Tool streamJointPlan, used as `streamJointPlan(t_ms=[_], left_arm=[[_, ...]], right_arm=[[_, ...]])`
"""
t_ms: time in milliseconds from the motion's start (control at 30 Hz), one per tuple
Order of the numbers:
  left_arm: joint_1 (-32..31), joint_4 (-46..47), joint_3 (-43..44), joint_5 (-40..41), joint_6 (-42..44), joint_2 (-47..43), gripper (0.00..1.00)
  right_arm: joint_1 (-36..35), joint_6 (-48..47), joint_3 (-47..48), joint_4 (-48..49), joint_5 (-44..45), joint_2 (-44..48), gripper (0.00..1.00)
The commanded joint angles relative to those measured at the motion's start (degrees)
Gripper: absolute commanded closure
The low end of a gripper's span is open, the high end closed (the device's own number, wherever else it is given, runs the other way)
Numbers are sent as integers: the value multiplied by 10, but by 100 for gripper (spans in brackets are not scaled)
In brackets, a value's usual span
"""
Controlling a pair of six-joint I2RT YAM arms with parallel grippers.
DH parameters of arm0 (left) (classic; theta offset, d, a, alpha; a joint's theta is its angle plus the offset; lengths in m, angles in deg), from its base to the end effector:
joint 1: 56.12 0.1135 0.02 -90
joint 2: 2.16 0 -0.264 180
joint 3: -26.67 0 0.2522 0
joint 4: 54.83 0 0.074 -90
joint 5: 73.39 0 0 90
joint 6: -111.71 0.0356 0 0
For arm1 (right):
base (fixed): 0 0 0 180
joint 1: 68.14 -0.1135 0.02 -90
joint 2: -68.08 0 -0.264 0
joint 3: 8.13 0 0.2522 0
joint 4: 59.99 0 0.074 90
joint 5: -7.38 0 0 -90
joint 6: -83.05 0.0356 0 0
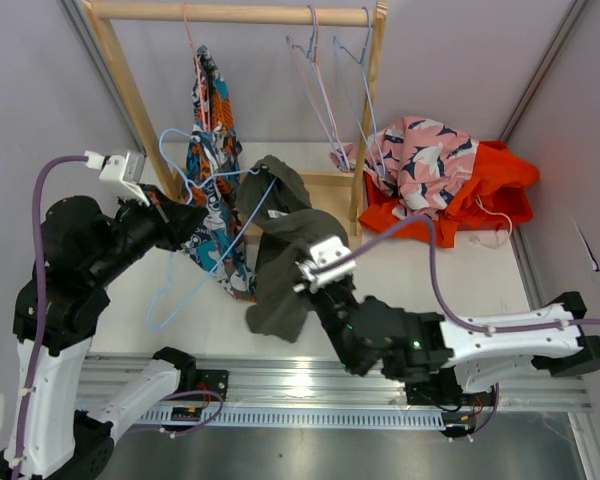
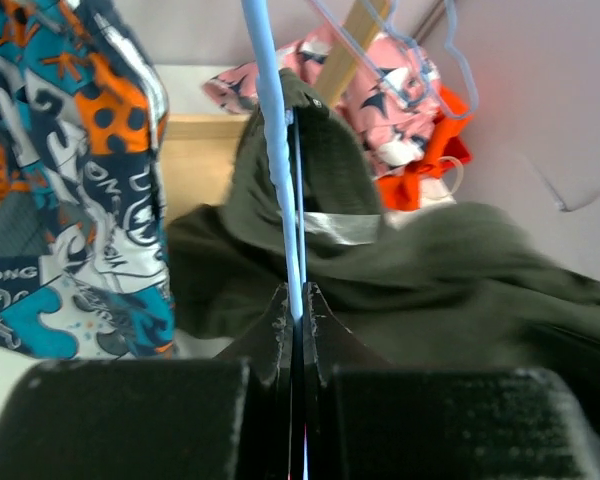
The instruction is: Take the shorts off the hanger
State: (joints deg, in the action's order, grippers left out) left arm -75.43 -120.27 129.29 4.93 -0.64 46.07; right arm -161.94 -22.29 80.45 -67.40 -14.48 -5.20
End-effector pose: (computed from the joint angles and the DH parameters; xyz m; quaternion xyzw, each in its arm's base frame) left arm 0.0899 -0.0392 0.4946 0.0443 0.7693 -0.2983 0.5632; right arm 0.0148 0.2753 0.4449 -0.1984 0.6596 0.1100 0.7166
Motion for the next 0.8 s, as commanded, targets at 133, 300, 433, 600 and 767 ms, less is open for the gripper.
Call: streamJointPlan(t_ms=[133, 300, 433, 600, 767], left_arm=[[-3, 85, -47, -9, 13, -24, 100], [-3, 127, -76, -99, -8, -27, 100], [-3, 167, -92, -206, -45, -35, 100], [-3, 292, -142, -336, -168, -52, 100], [-3, 230, -138, -362, -129, -46, 100]], right_arm=[[-1, -15, -30, -40, 163, 142, 100], [83, -25, -11, -70, 85, 197, 100], [186, -32, 24, -97, 19, 187, 100], [241, 71, 20, -172, -68, 169, 100], [241, 108, -13, -173, -63, 148, 100]])
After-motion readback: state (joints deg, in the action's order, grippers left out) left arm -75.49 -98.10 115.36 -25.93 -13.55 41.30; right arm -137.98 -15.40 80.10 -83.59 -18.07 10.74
